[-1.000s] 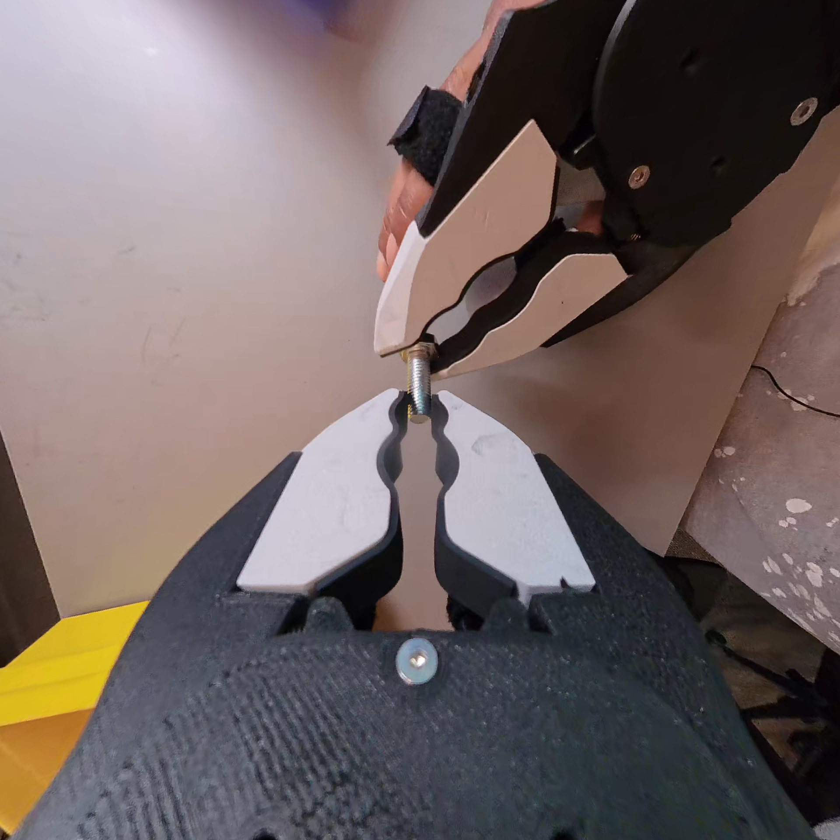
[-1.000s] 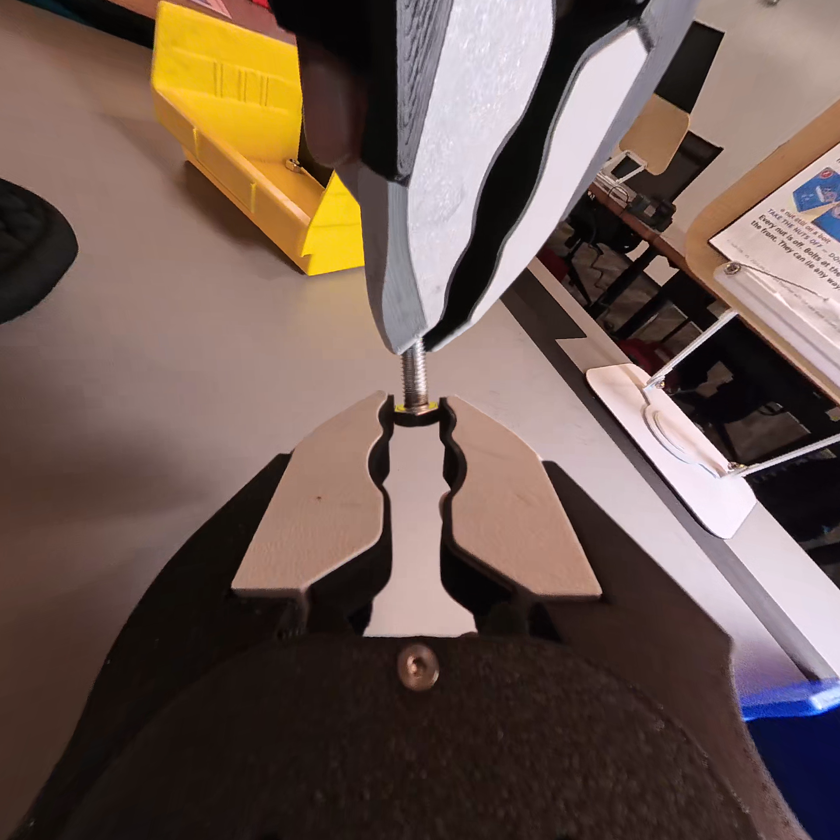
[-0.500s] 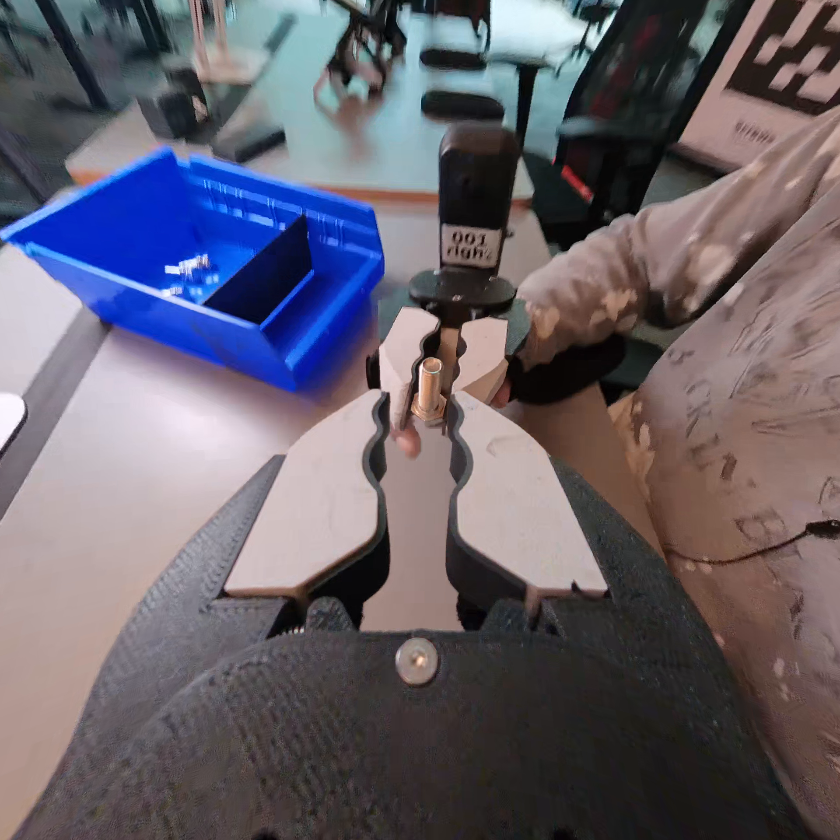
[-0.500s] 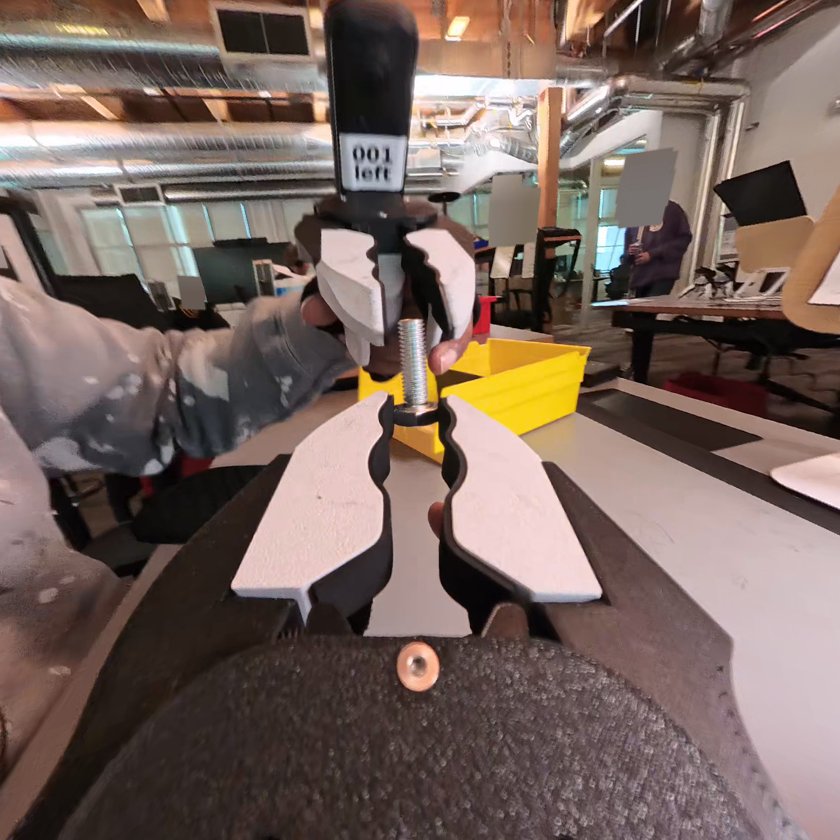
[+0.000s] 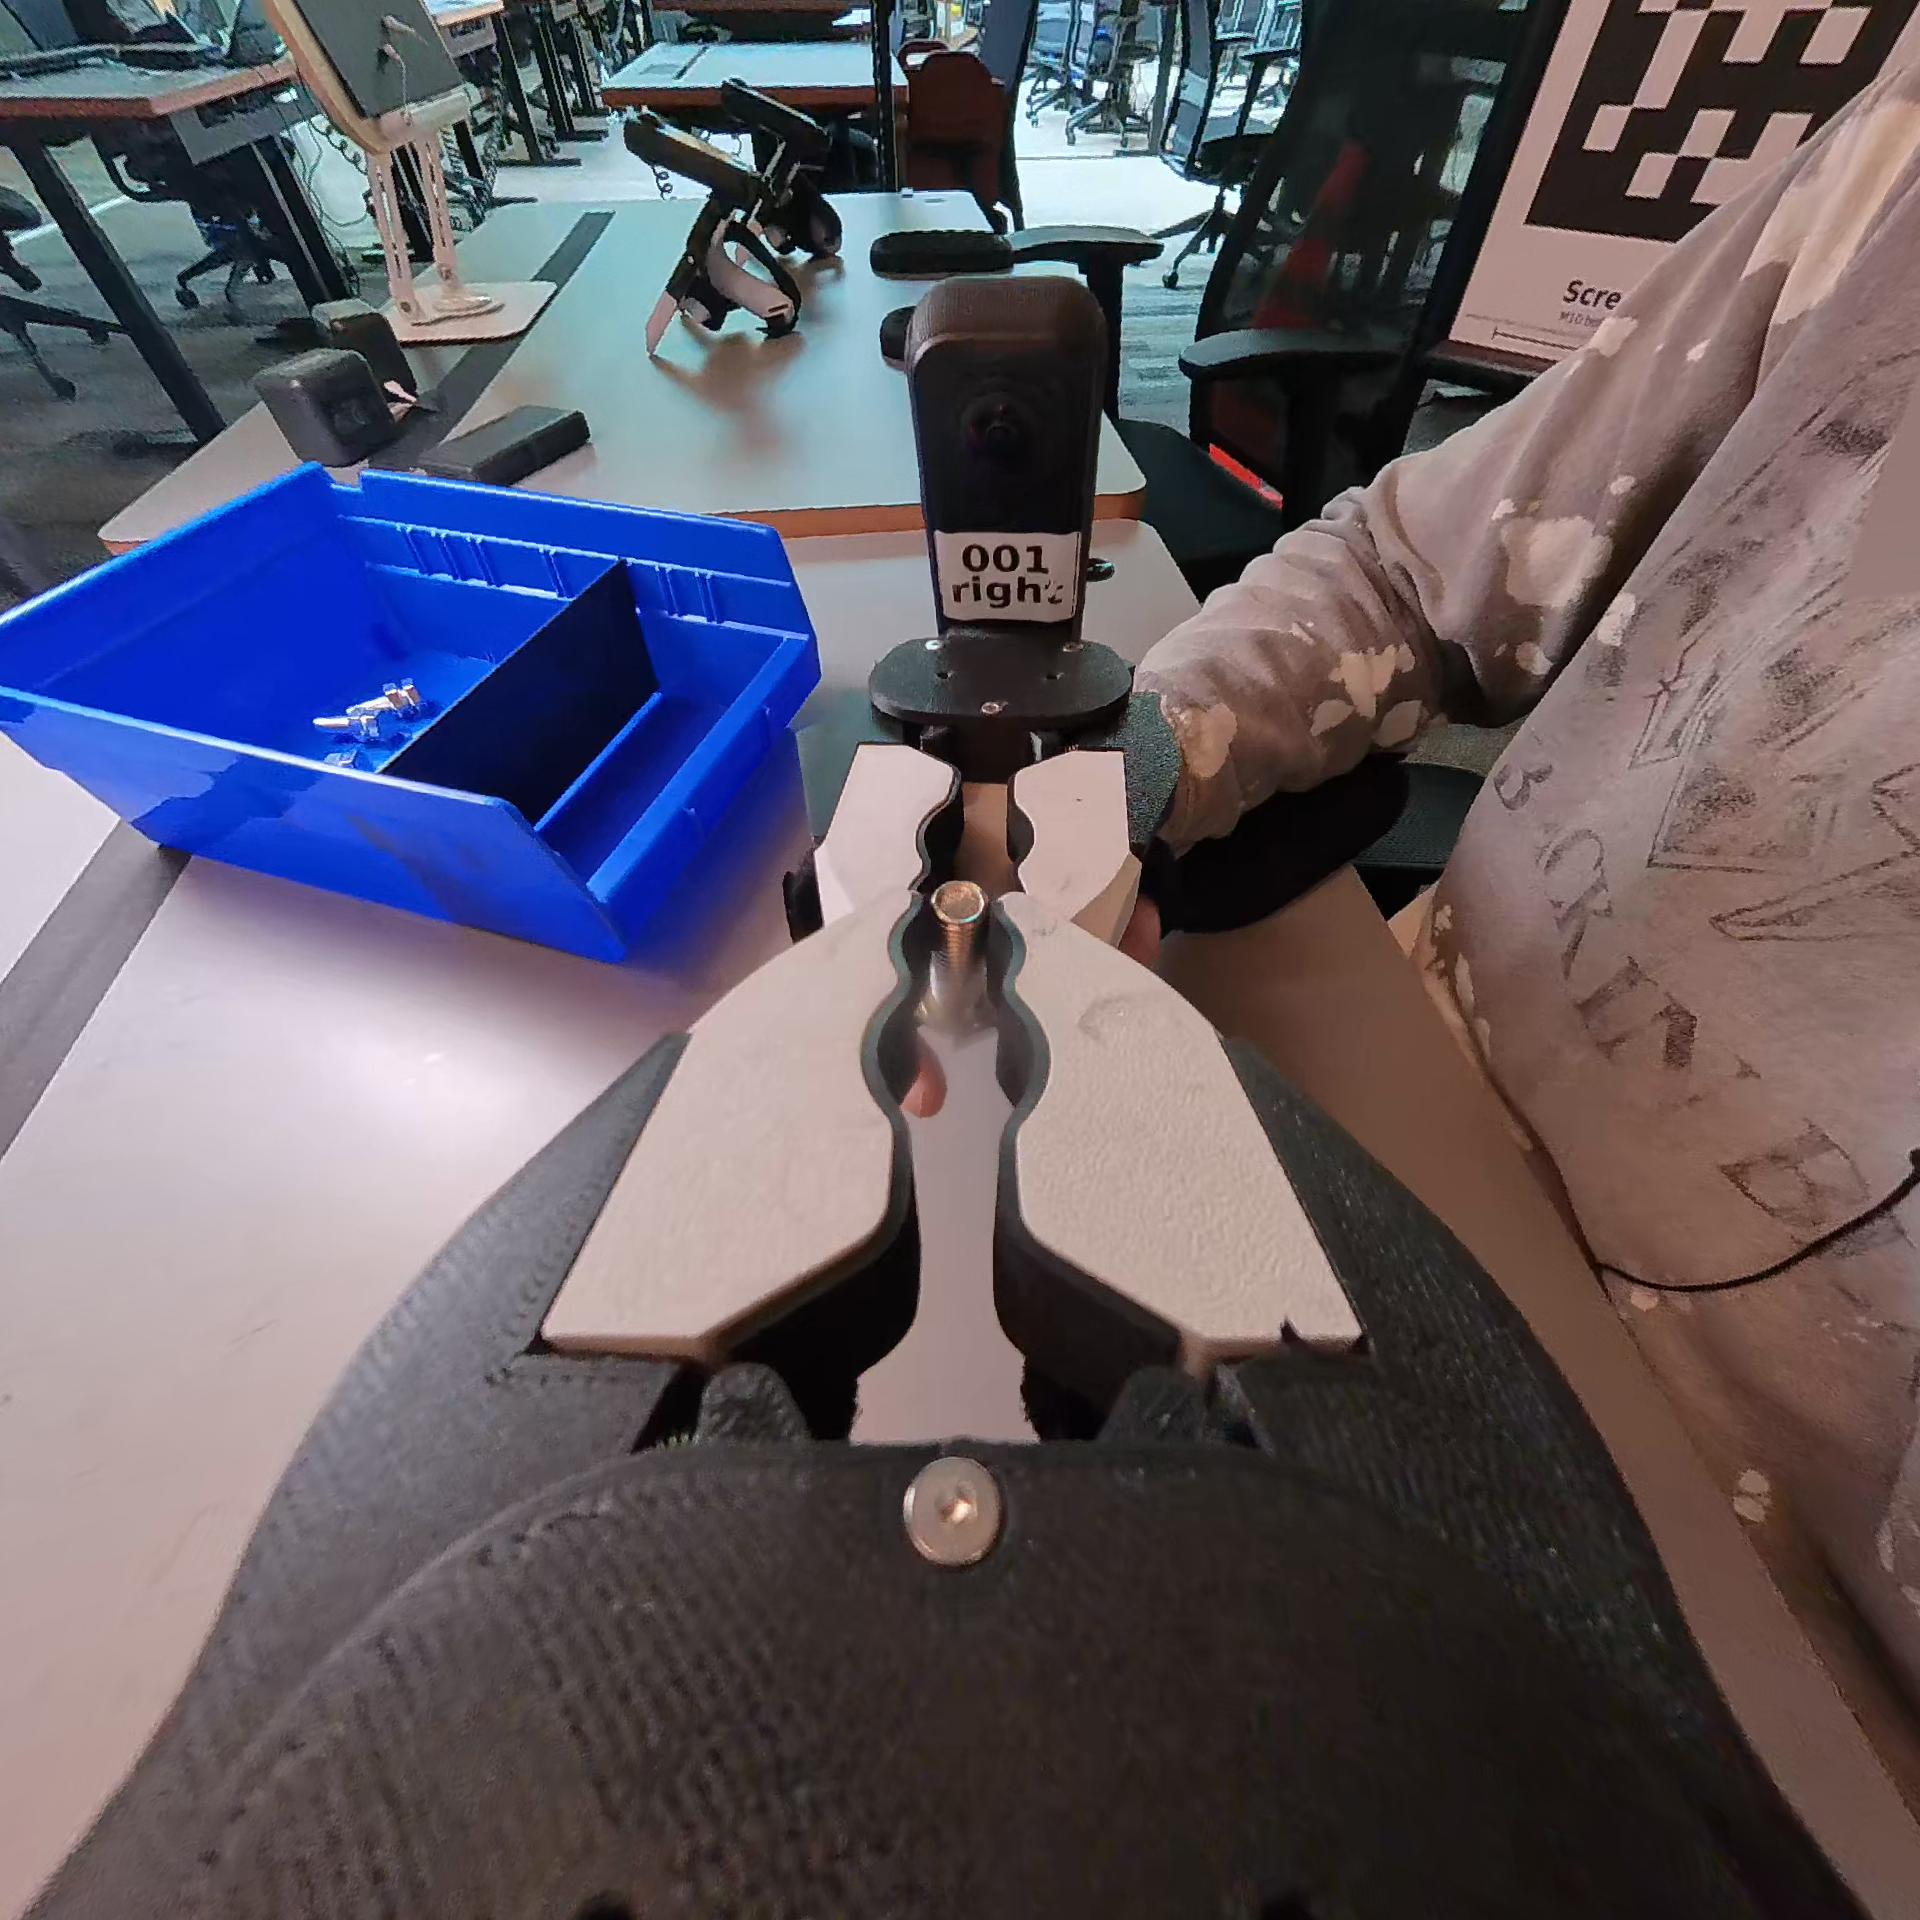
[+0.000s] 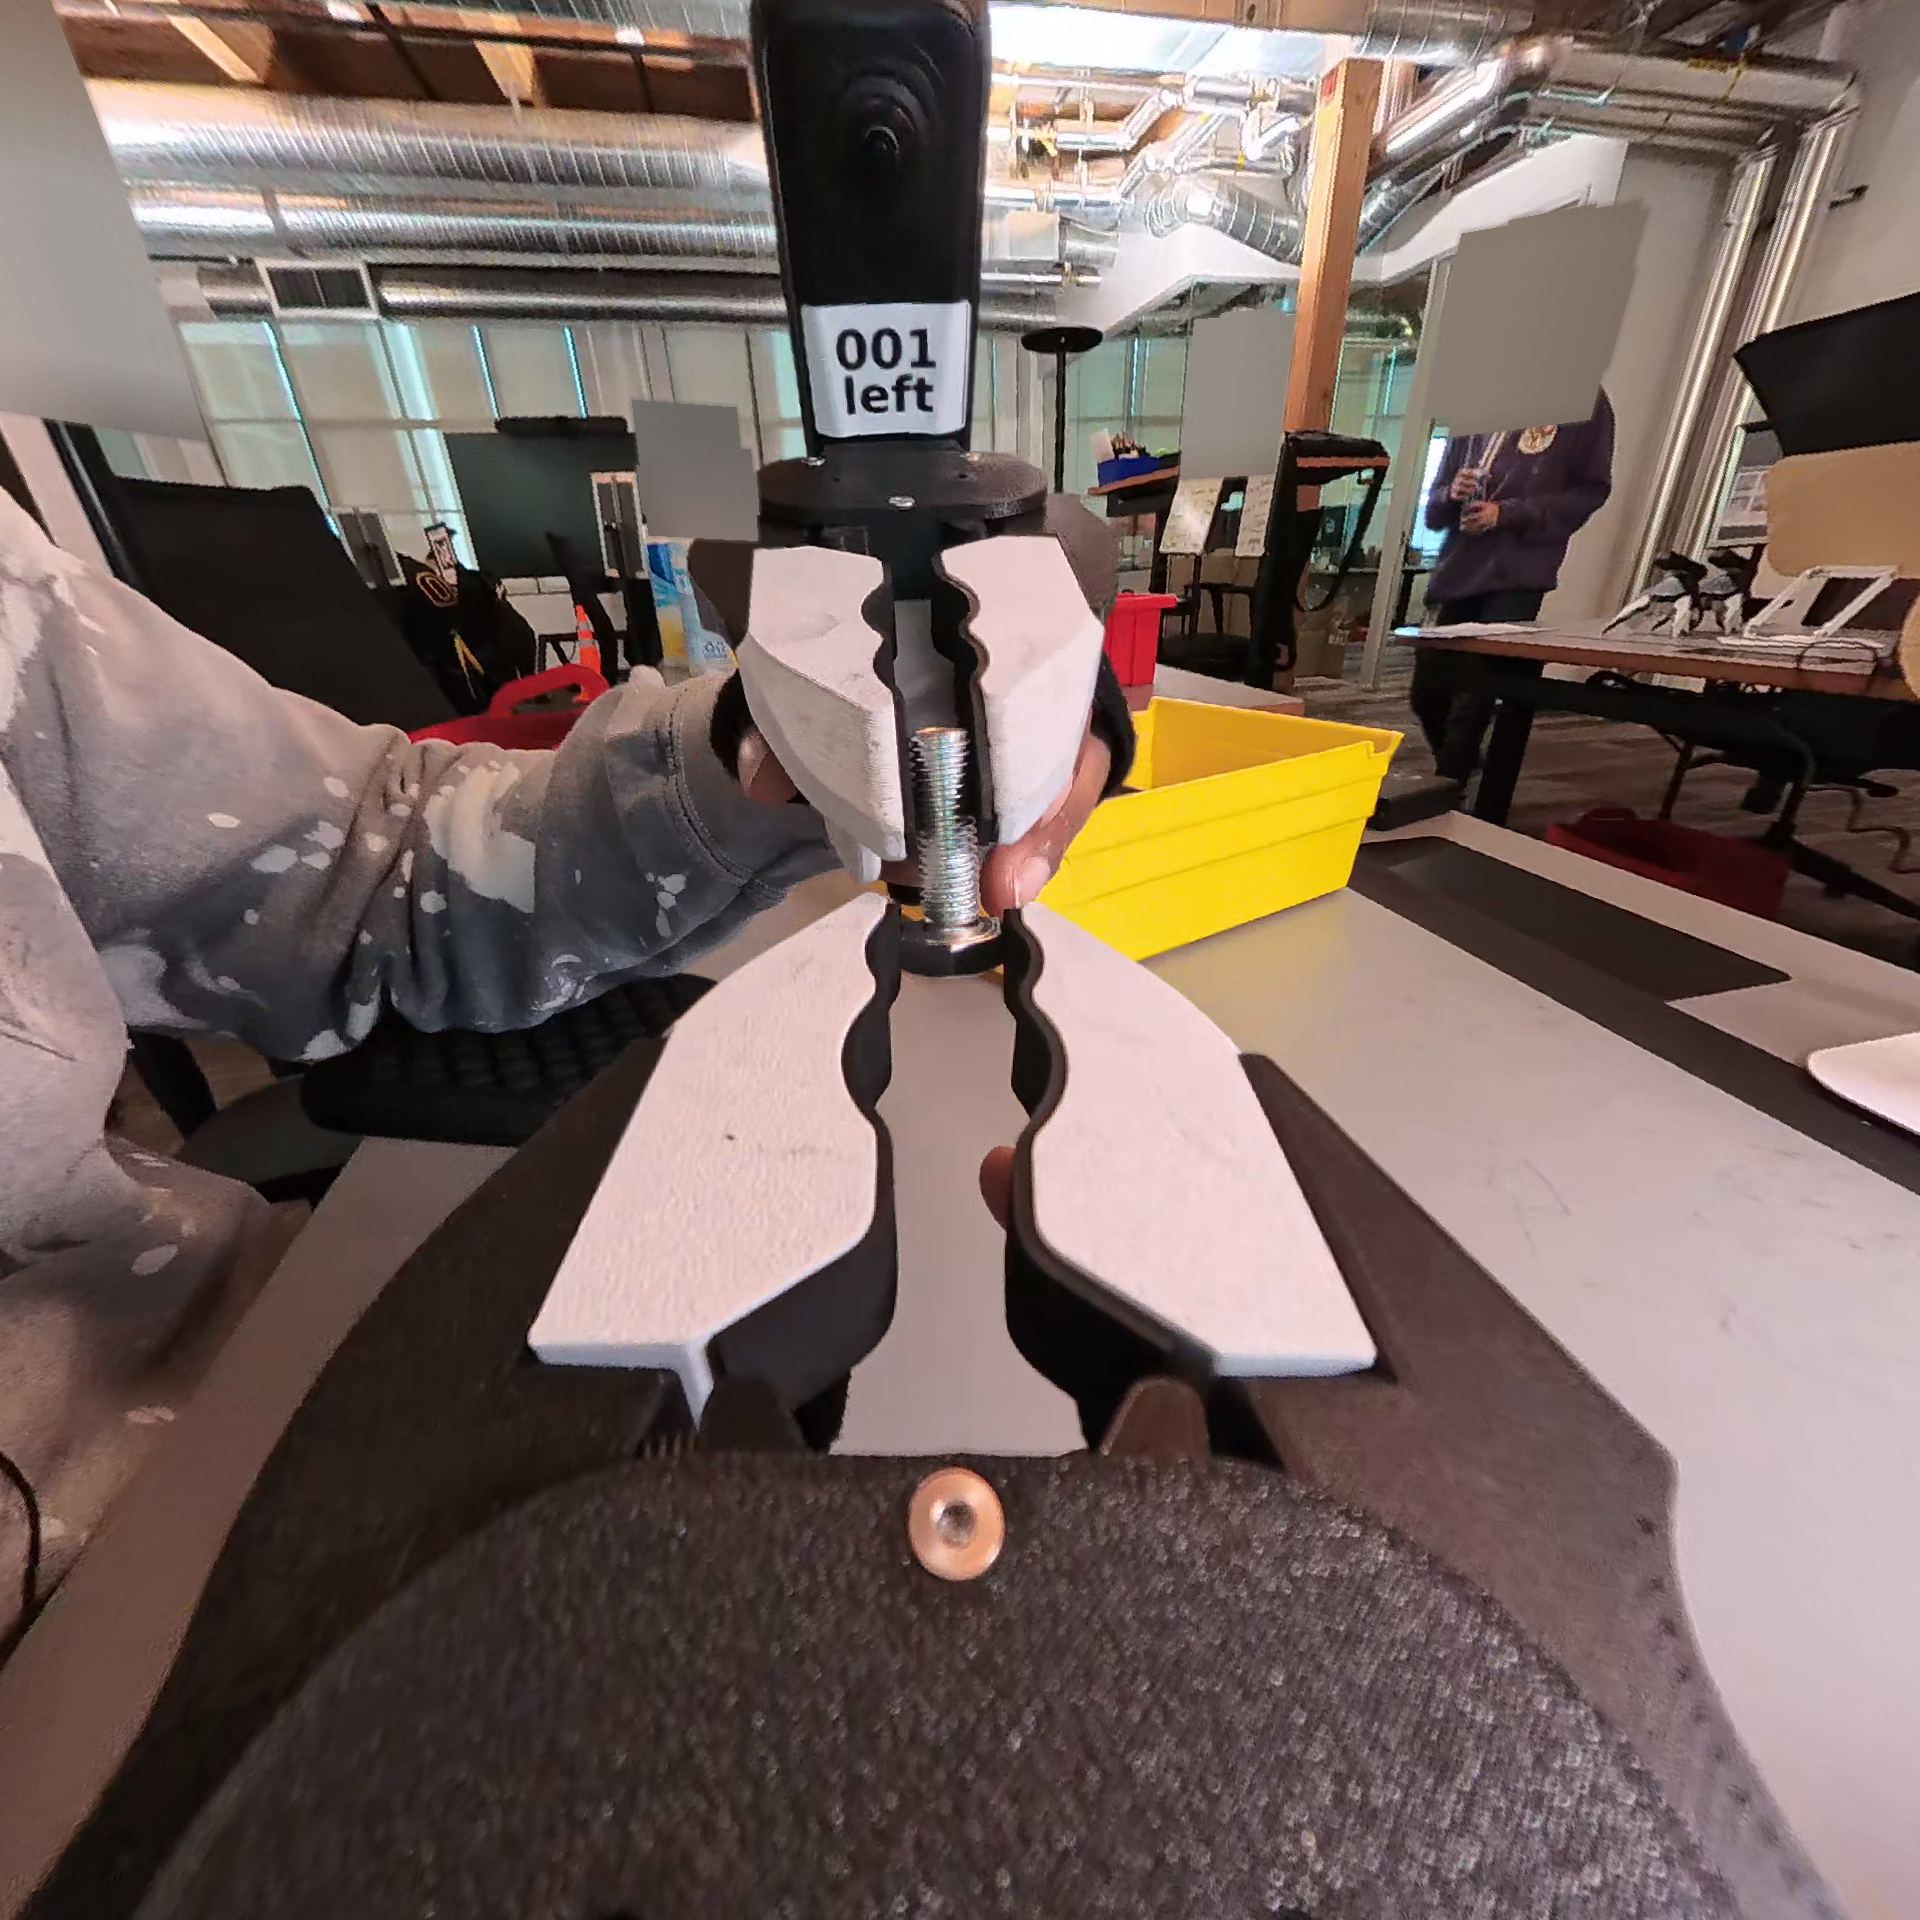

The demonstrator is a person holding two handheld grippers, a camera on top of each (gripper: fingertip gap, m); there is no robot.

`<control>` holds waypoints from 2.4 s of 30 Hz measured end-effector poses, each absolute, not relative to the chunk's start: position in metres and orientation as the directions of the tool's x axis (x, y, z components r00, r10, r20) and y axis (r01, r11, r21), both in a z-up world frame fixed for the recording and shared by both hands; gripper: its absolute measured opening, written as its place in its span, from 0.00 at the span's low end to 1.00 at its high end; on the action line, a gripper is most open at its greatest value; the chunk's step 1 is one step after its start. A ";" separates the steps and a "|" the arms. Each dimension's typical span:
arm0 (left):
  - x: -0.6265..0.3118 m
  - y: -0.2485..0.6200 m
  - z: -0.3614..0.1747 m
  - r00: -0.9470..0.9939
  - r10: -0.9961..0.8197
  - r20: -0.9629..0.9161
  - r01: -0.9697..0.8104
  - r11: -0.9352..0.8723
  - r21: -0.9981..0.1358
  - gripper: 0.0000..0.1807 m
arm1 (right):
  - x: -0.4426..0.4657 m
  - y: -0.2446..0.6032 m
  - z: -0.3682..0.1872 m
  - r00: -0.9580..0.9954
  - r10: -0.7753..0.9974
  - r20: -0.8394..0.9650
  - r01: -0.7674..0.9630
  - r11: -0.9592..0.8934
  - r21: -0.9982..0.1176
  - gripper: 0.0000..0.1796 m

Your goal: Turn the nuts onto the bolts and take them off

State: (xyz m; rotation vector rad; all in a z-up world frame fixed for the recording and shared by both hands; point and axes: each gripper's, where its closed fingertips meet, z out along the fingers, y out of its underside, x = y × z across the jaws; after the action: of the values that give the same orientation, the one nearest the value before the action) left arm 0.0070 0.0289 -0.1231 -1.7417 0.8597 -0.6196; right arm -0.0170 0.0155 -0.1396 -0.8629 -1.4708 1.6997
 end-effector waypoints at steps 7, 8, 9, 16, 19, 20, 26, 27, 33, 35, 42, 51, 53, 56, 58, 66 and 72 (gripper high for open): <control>0.006 0.025 -0.134 0.578 -0.816 0.021 -0.264 -0.212 -0.941 0.06 | -0.019 0.011 -0.153 -0.534 0.845 -0.002 -0.034 -0.024 -0.999 0.12; 0.006 0.025 -0.135 0.578 -0.816 0.022 -0.267 -0.214 -0.939 0.06 | -0.019 0.011 -0.154 -0.535 0.845 0.000 -0.030 -0.019 -0.999 0.11; 0.006 0.025 -0.136 0.577 -0.816 0.022 -0.270 -0.216 -0.938 0.06 | -0.019 0.010 -0.155 -0.536 0.844 0.002 -0.027 -0.015 -1.000 0.11; 0.006 0.024 -0.139 0.577 -0.816 0.031 -0.266 -0.224 -0.937 0.06 | -0.020 0.008 -0.159 -0.534 0.845 0.012 -0.014 0.006 -1.000 0.10; 0.005 0.026 -0.139 0.588 -0.808 0.042 -0.245 -0.227 -0.943 0.06 | -0.020 0.010 -0.159 -0.531 0.847 -0.005 -0.012 -0.014 -1.000 0.10; 0.005 0.027 -0.138 0.596 -0.802 0.048 -0.234 -0.230 -0.945 0.06 | -0.021 0.011 -0.159 -0.528 0.849 -0.014 -0.012 -0.024 -1.000 0.10; -0.027 0.016 -0.128 0.695 -0.716 0.068 -0.168 -0.253 -0.953 0.11 | -0.014 0.031 -0.157 -0.488 0.873 -0.027 -0.008 -0.035 -0.999 0.10; -0.046 0.012 -0.129 0.753 -0.655 0.066 -0.164 -0.283 -0.945 0.11 | -0.011 0.039 -0.159 -0.469 0.883 -0.028 0.000 -0.032 -0.999 0.10; -0.235 -0.051 -0.171 0.935 0.197 0.294 0.354 -0.499 -0.791 0.09 | 0.003 0.068 -0.161 -0.390 0.916 -0.091 0.007 -0.096 -0.995 0.10; -0.279 -0.080 -0.186 0.843 0.415 0.342 0.511 -0.419 -0.750 0.09 | 0.002 0.066 -0.157 -0.394 0.913 -0.108 0.002 -0.117 -0.993 0.10; -0.355 -0.126 -0.228 0.563 0.812 0.153 0.646 -0.316 -0.695 0.09 | 0.002 0.051 -0.161 -0.412 0.885 -0.217 0.048 -0.217 -0.975 0.10; -0.395 -0.162 -0.270 0.195 0.980 -0.040 0.802 -0.183 -0.568 0.09 | 0.008 0.034 -0.161 -0.454 0.852 -0.261 0.084 -0.250 -0.965 0.10; -0.396 -0.167 -0.275 0.142 0.989 -0.052 0.830 -0.147 -0.538 0.10 | 0.008 0.032 -0.163 -0.451 0.860 -0.238 0.083 -0.225 -0.971 0.10; -0.400 -0.170 -0.279 0.082 0.996 -0.046 0.857 -0.094 -0.507 0.12 | 0.010 0.034 -0.161 -0.447 0.862 -0.240 0.075 -0.231 -0.970 0.10; -0.404 -0.171 -0.281 0.064 0.997 -0.046 0.865 -0.078 -0.495 0.12 | 0.012 0.038 -0.158 -0.438 0.867 -0.237 0.059 -0.235 -0.970 0.10; -0.422 -0.176 -0.293 0.018 0.999 0.042 0.880 0.004 -0.475 0.09 | 0.011 0.047 -0.156 -0.429 0.866 -0.255 0.051 -0.259 -0.965 0.10; -0.427 -0.179 -0.293 0.054 0.997 0.057 0.880 -0.020 -0.475 0.00 | 0.010 0.047 -0.158 -0.441 0.857 -0.267 0.062 -0.268 -0.961 0.10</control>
State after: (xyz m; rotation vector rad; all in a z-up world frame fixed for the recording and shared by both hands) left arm -0.4272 -0.1788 -0.2935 -1.9556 -1.8802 0.4168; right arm 0.0102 0.0469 -0.1582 -1.1596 -1.3976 1.7691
